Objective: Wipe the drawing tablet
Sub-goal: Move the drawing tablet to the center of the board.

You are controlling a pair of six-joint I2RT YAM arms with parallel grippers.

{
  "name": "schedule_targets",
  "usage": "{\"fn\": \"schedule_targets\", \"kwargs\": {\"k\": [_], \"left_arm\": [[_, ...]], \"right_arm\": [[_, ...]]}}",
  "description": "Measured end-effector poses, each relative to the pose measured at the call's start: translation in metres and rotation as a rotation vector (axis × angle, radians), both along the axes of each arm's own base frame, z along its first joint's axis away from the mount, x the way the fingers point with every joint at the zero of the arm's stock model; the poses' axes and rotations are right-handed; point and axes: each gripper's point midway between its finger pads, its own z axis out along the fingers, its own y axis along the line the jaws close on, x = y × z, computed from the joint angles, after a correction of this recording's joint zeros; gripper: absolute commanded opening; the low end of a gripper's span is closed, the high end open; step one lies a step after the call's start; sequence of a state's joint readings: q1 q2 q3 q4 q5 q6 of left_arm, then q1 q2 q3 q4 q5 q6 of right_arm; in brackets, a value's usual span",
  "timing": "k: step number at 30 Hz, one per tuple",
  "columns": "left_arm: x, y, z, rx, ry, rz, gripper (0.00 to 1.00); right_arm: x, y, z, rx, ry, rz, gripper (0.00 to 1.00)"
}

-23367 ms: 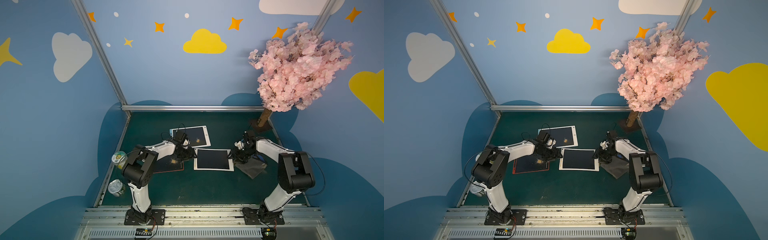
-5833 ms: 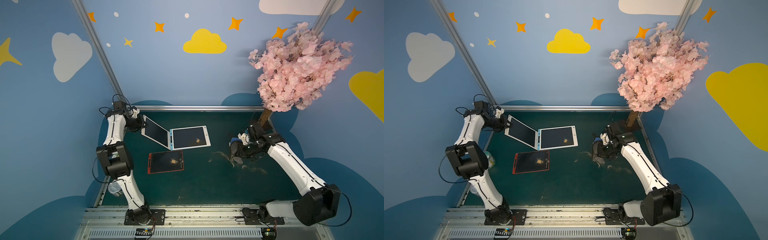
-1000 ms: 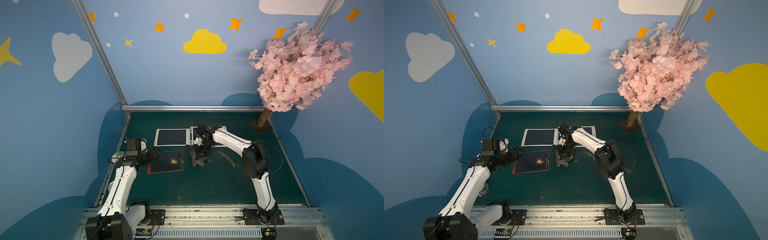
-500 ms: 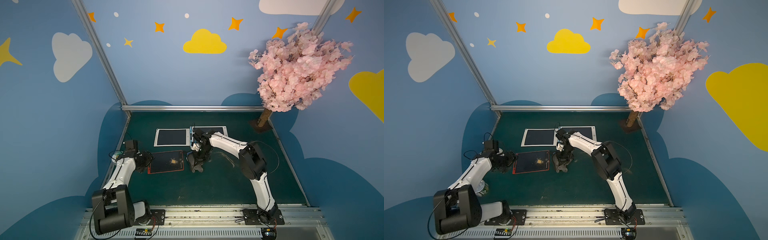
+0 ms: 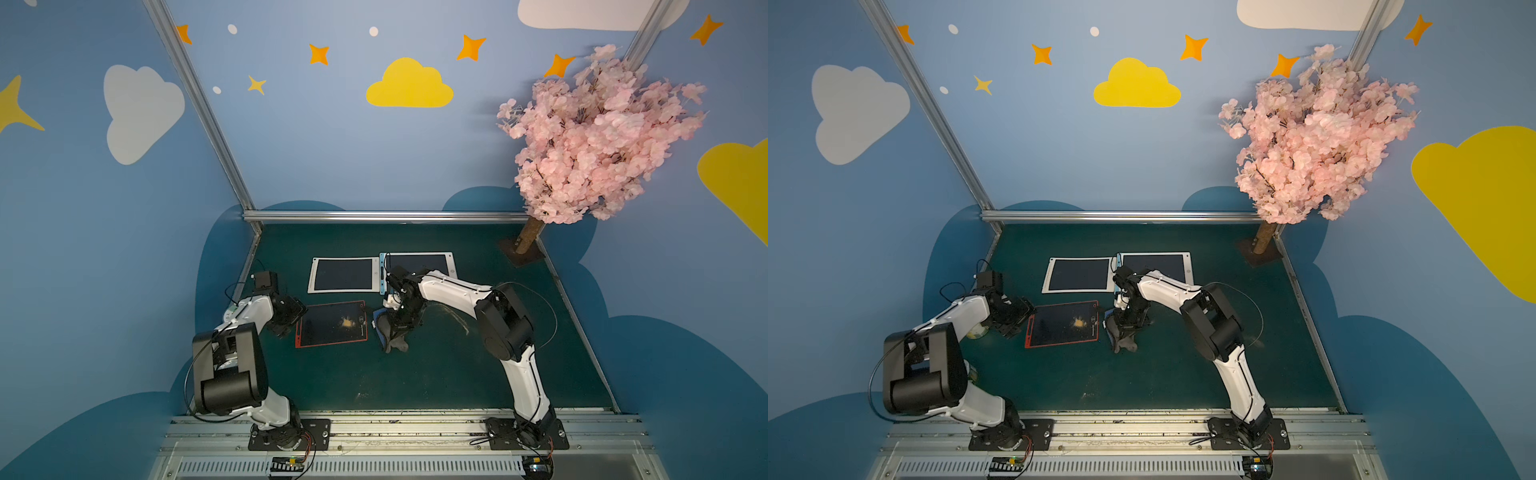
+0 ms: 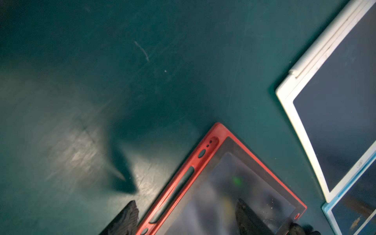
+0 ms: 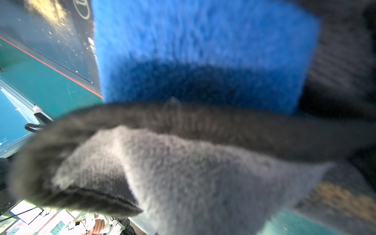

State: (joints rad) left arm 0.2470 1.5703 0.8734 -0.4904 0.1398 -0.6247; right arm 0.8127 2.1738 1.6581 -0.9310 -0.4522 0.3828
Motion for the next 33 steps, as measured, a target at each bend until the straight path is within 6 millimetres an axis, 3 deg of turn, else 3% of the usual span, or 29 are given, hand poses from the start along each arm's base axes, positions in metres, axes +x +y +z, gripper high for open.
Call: {"fn": "schedule_targets", "kwargs": {"k": [8, 13, 18, 26, 33], "left_arm": [[0.024, -0.007, -0.006, -0.038, -0.023, -0.043, 0.73], [0.033, -0.027, -0.005, -0.040, -0.038, -0.107, 0.73], [0.034, -0.049, -0.005, -0.038, -0.039, -0.172, 0.73], [0.026, -0.093, -0.001, -0.038, -0.050, -0.273, 0.73], [0.018, -0.140, 0.014, -0.035, -0.090, -0.373, 0.73]], "right_arm": [[0.000, -0.020, 0.003, -0.003, -0.028, -0.056, 0.00], [0.005, -0.034, 0.002, -0.009, -0.038, -0.091, 0.00], [0.010, -0.064, 0.007, -0.023, -0.060, -0.150, 0.00], [0.045, -0.140, 0.061, 0.009, -0.199, -0.337, 0.00], [0.052, -0.186, 0.109, 0.038, -0.331, -0.427, 0.00]]}}
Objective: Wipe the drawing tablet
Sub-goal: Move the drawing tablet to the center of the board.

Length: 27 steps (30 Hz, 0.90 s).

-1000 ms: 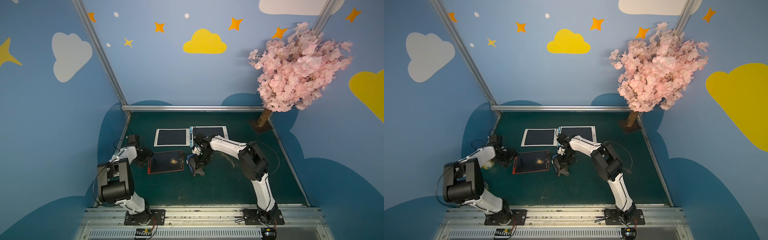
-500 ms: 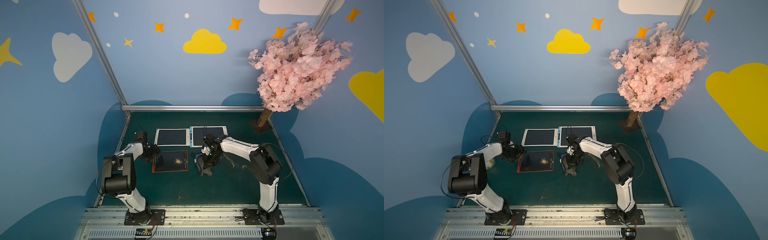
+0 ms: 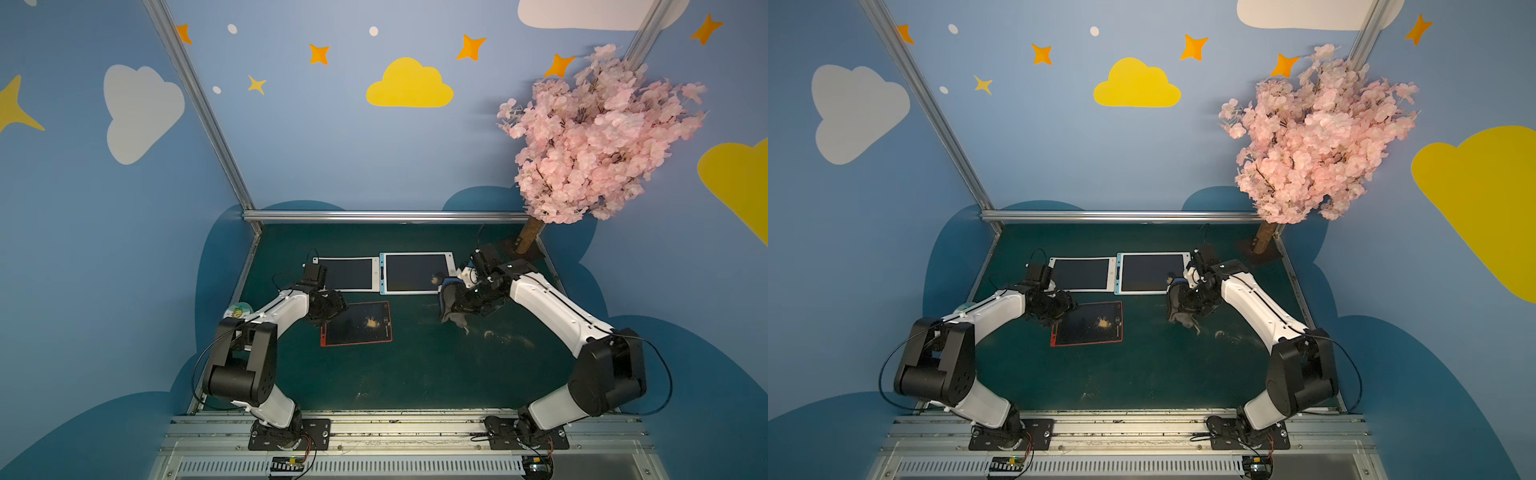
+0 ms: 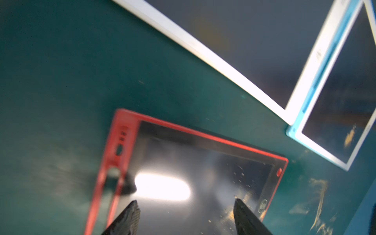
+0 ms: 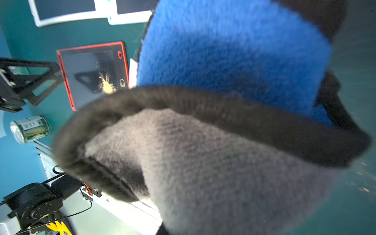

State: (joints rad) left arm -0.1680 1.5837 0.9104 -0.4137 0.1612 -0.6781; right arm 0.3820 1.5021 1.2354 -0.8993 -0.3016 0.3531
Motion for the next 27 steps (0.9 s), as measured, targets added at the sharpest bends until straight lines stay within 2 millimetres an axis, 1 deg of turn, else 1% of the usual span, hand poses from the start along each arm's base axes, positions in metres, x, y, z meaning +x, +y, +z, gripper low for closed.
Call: {"fn": "schedule_targets", "kwargs": {"k": [3, 6, 10, 13, 16, 18, 20, 22, 23, 24, 27], "left_arm": [[-0.005, -0.020, 0.001, 0.008, -0.005, -0.046, 0.73], [-0.010, -0.038, 0.001, 0.015, -0.004, -0.086, 0.73], [-0.012, -0.057, -0.003, 0.028, 0.003, -0.127, 0.73], [-0.012, -0.059, -0.004, 0.051, 0.005, -0.137, 0.73], [-0.008, -0.049, 0.002, 0.121, -0.006, -0.137, 0.74], [-0.001, -0.039, 0.011, 0.182, -0.029, -0.137, 0.74], [0.007, -0.025, 0.023, 0.232, -0.054, -0.134, 0.72], [0.014, -0.005, 0.031, 0.271, -0.067, -0.115, 0.69], [0.016, 0.006, 0.032, 0.288, -0.065, -0.104, 0.69], [0.017, 0.018, 0.032, 0.308, -0.057, -0.092, 0.67], [0.012, 0.050, 0.026, 0.352, -0.015, -0.062, 0.58]], "right_arm": [[0.002, -0.018, 0.011, 0.004, -0.034, -0.038, 0.00], [0.002, -0.034, 0.016, 0.000, -0.053, -0.074, 0.00], [-0.001, -0.048, 0.014, -0.005, -0.043, -0.100, 0.00], [-0.005, -0.053, 0.008, -0.001, -0.021, -0.112, 0.00], [-0.007, -0.054, 0.005, 0.003, -0.008, -0.114, 0.00], [-0.007, -0.053, 0.006, 0.009, -0.007, -0.110, 0.00], [-0.007, -0.052, 0.006, 0.016, -0.007, -0.105, 0.00], [-0.007, -0.051, 0.007, 0.024, -0.006, -0.101, 0.00], [-0.008, -0.050, 0.007, 0.027, -0.006, -0.100, 0.00], [-0.007, -0.049, 0.007, 0.032, -0.006, -0.099, 0.00], [-0.007, -0.047, 0.008, 0.044, -0.007, -0.095, 0.00]]}}
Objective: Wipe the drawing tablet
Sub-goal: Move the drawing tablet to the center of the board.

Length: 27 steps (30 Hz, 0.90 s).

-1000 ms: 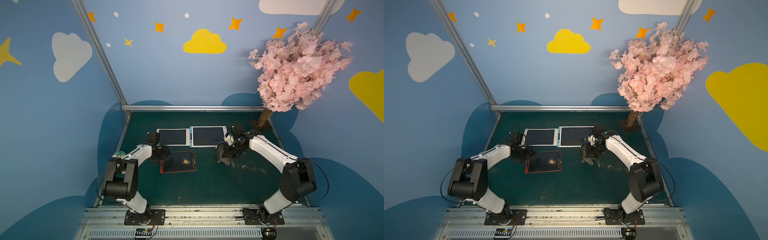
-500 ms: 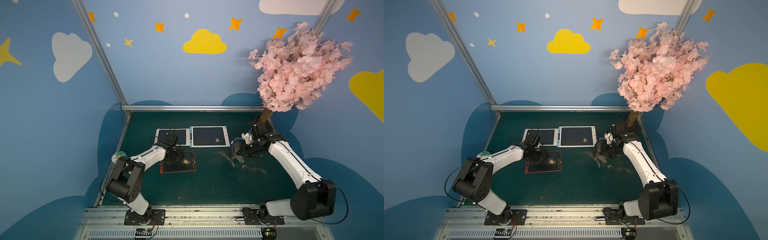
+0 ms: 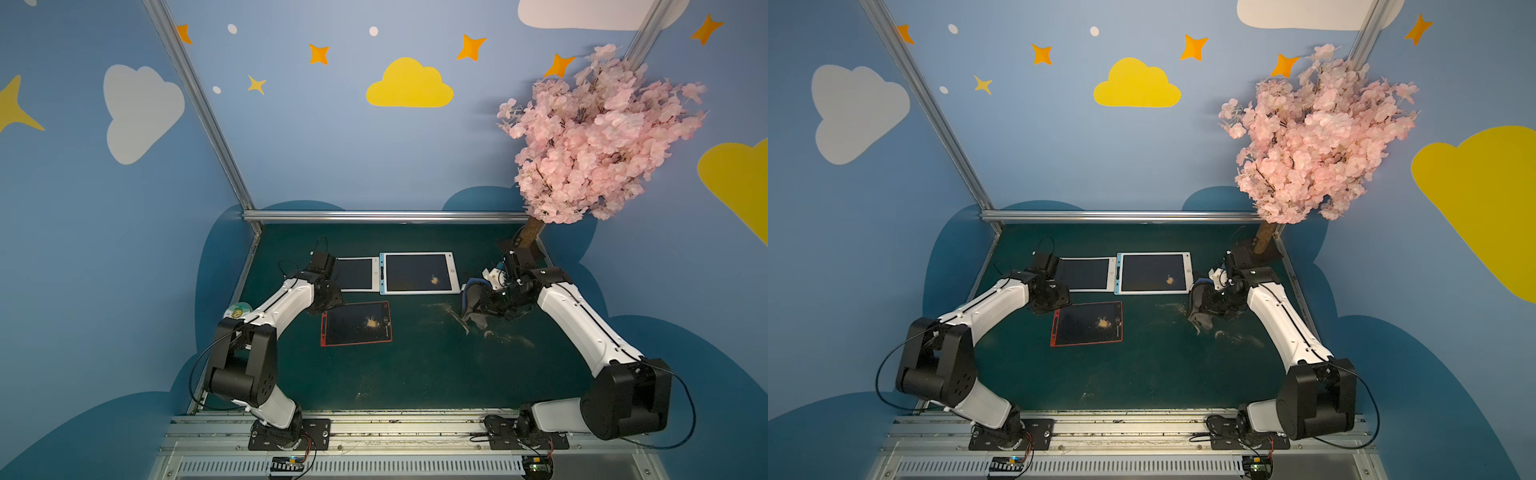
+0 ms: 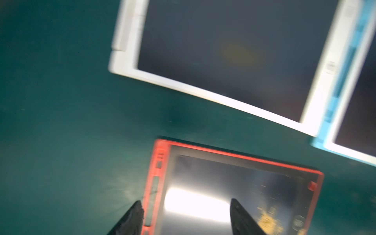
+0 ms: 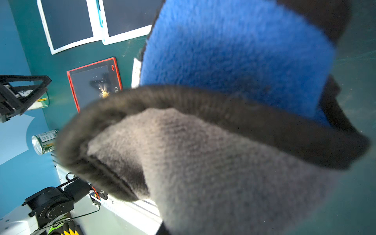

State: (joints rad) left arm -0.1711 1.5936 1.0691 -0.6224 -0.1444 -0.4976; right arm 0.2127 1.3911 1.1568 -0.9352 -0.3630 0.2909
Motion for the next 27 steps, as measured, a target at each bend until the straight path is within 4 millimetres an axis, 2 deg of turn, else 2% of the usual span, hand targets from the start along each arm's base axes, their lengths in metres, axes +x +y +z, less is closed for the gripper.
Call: {"fn": "schedule_targets", "kwargs": {"k": [4, 7, 10, 16, 27], "left_arm": [[-0.011, 0.020, -0.011, 0.051, 0.056, -0.005, 0.57], [-0.015, 0.022, -0.019, 0.074, 0.092, -0.037, 0.44], [-0.018, 0.024, -0.029, 0.098, 0.130, -0.054, 0.38], [-0.026, 0.027, -0.046, 0.119, 0.202, -0.073, 0.40], [-0.023, 0.024, -0.056, 0.112, 0.239, -0.088, 0.37]], "right_arm": [[0.002, 0.001, -0.001, 0.007, 0.000, 0.001, 0.00], [0.002, 0.002, -0.003, 0.014, 0.002, 0.004, 0.00], [0.001, 0.003, -0.005, 0.019, 0.008, 0.006, 0.00], [-0.001, 0.001, -0.013, 0.028, 0.019, 0.000, 0.00], [0.001, -0.002, -0.015, 0.047, 0.018, -0.015, 0.00]]}}
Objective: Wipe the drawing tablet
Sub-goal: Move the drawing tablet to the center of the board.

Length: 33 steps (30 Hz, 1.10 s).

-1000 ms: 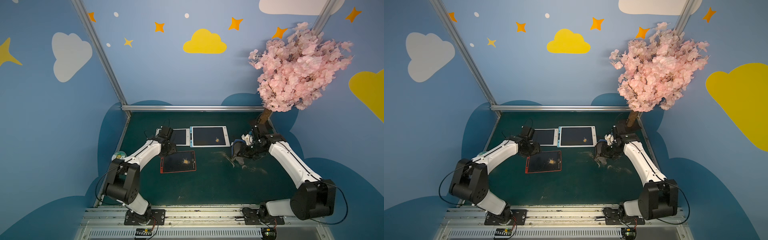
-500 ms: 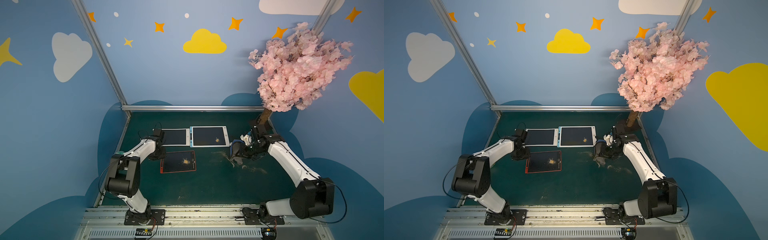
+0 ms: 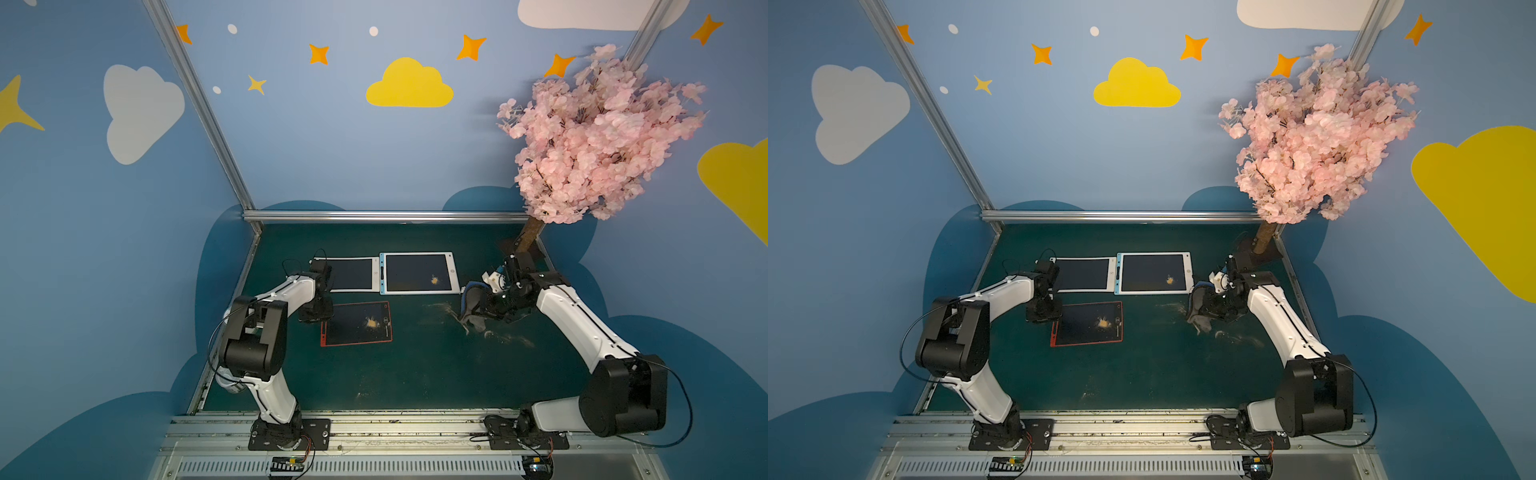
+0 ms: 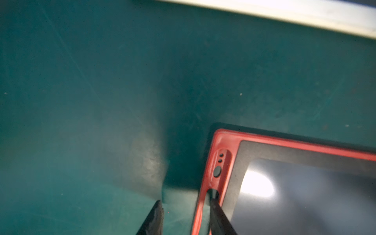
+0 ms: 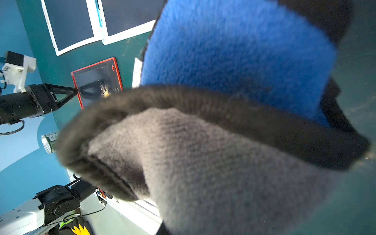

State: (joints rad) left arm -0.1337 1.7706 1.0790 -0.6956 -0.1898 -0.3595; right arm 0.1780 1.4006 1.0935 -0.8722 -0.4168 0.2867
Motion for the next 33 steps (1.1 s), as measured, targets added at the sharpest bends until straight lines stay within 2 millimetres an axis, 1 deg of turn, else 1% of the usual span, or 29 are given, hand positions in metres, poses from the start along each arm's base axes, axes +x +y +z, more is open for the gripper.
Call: {"fn": "schedule_targets", "kwargs": {"k": [1, 2, 3, 5, 6, 7, 9, 14, 17, 20, 25, 33], "left_arm": [[0.000, -0.001, -0.001, -0.001, 0.004, -0.003, 0.36], [-0.001, -0.001, -0.001, -0.001, 0.007, -0.007, 0.32], [-0.001, -0.002, -0.001, 0.000, 0.007, -0.014, 0.27], [-0.002, -0.003, -0.002, 0.005, 0.013, -0.027, 0.20], [-0.001, -0.004, -0.002, 0.006, 0.015, -0.035, 0.14], [-0.001, -0.006, -0.002, 0.007, 0.018, -0.044, 0.13], [0.000, -0.008, -0.002, 0.018, 0.022, -0.061, 0.03], [-0.001, -0.014, -0.002, 0.064, 0.028, -0.110, 0.03], [-0.003, -0.022, -0.002, 0.086, 0.032, -0.141, 0.03], [-0.006, -0.036, -0.002, 0.086, 0.034, -0.173, 0.03], [-0.012, -0.064, -0.002, 0.048, 0.043, -0.202, 0.03], [-0.012, -0.111, 0.007, -0.049, 0.017, -0.190, 0.03]], "right_arm": [[0.000, 0.000, 0.000, 0.003, -0.002, 0.000, 0.00], [0.001, 0.000, 0.000, 0.005, -0.001, 0.000, 0.00], [0.001, 0.000, 0.000, 0.007, -0.002, -0.001, 0.00], [0.002, 0.000, 0.000, 0.011, -0.002, -0.002, 0.00], [0.002, 0.000, 0.000, 0.012, -0.002, -0.002, 0.00], [0.002, 0.000, 0.000, 0.013, -0.003, -0.002, 0.00], [0.002, 0.001, -0.001, 0.014, -0.003, -0.002, 0.00], [0.002, 0.000, -0.002, 0.015, -0.002, -0.003, 0.00], [0.002, -0.001, -0.003, 0.015, 0.000, -0.006, 0.00], [0.002, -0.001, -0.003, 0.015, 0.000, -0.008, 0.00], [0.003, -0.002, -0.003, 0.015, 0.000, -0.010, 0.00], [0.000, -0.002, -0.002, 0.019, -0.004, -0.008, 0.00]]}}
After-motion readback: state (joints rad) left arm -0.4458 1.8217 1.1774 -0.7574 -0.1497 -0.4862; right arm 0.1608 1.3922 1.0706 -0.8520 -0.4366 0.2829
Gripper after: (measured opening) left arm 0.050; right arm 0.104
